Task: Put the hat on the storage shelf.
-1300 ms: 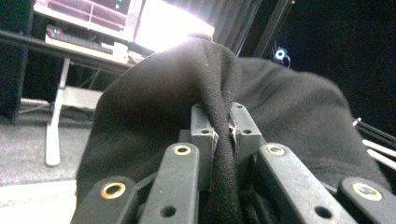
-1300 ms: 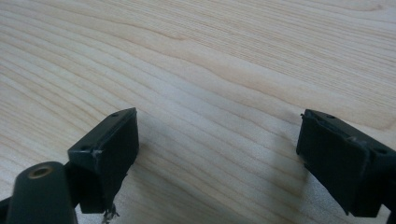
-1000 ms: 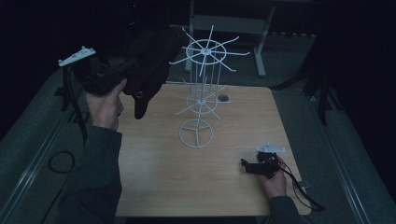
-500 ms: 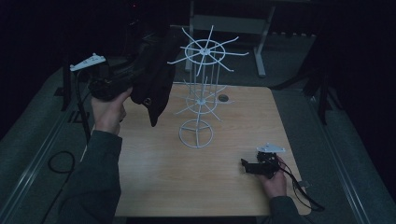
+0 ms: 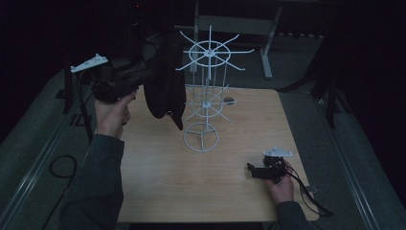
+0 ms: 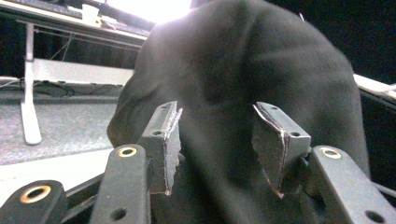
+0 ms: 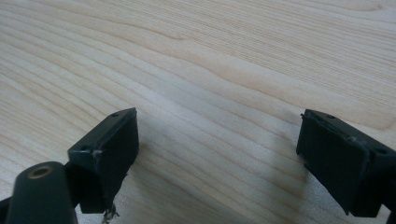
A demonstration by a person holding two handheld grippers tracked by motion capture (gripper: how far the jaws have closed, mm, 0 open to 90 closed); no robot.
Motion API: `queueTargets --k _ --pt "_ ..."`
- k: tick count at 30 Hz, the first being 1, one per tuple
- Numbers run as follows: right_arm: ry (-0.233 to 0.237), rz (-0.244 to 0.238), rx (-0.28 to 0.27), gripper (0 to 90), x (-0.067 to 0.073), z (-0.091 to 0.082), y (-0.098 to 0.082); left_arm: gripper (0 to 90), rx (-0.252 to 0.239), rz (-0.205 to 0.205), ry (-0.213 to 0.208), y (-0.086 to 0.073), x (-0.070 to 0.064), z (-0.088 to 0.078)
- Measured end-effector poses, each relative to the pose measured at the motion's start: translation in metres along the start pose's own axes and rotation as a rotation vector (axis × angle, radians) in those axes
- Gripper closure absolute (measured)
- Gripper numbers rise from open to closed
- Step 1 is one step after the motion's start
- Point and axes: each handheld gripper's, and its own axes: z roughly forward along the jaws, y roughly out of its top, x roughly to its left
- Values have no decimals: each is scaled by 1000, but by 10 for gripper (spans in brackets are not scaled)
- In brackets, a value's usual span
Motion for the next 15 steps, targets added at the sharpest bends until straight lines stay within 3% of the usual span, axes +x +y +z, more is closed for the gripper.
queueTargets --k 6,9,15 --pt "1 -1 -1 126 0 0 0 525 12 14 21 0 0 -2" --pt "1 0 -1 126 0 0 0 531 34 28 64 -1 0 -1" --pt "0 0 0 126 0 0 0 533 61 50 90 -3 -1 0"
